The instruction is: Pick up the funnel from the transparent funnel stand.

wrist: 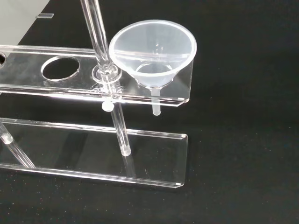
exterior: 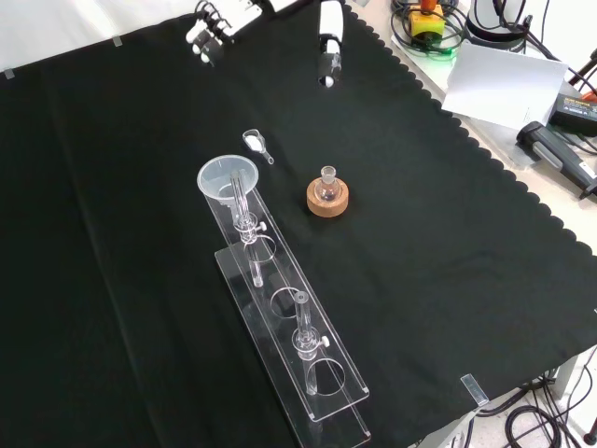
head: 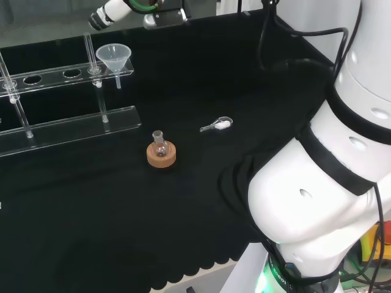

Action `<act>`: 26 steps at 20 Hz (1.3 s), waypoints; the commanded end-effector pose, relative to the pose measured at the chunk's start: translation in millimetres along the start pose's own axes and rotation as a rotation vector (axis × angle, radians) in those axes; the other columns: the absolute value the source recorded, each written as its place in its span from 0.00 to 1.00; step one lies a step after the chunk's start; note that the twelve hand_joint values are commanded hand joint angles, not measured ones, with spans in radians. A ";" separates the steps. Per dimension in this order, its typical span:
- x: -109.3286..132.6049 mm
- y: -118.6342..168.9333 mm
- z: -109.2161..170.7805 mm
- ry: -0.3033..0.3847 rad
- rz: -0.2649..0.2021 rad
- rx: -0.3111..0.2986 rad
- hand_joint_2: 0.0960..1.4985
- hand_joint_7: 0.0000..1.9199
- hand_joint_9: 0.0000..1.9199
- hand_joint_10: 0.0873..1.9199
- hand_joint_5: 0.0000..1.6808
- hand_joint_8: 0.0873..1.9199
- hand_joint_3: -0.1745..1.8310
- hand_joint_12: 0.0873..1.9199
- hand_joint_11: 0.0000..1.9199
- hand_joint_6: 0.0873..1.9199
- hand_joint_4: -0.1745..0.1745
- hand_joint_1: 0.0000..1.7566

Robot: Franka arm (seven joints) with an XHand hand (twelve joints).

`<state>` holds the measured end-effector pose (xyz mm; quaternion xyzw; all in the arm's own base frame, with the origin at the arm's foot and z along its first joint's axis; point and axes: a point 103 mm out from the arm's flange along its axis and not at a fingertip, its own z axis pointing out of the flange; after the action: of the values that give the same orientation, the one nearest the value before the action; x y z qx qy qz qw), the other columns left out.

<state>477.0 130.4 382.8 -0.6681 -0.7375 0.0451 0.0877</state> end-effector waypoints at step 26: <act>10.4 61.4 50.0 -0.052 -0.062 0.118 0.42 0.02 0.00 0.00 0.00 0.00 0.09 0.20 0.00 0.00 0.36 0.22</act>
<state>518.7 146.7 329.1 -0.6452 -0.7511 0.0939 0.1038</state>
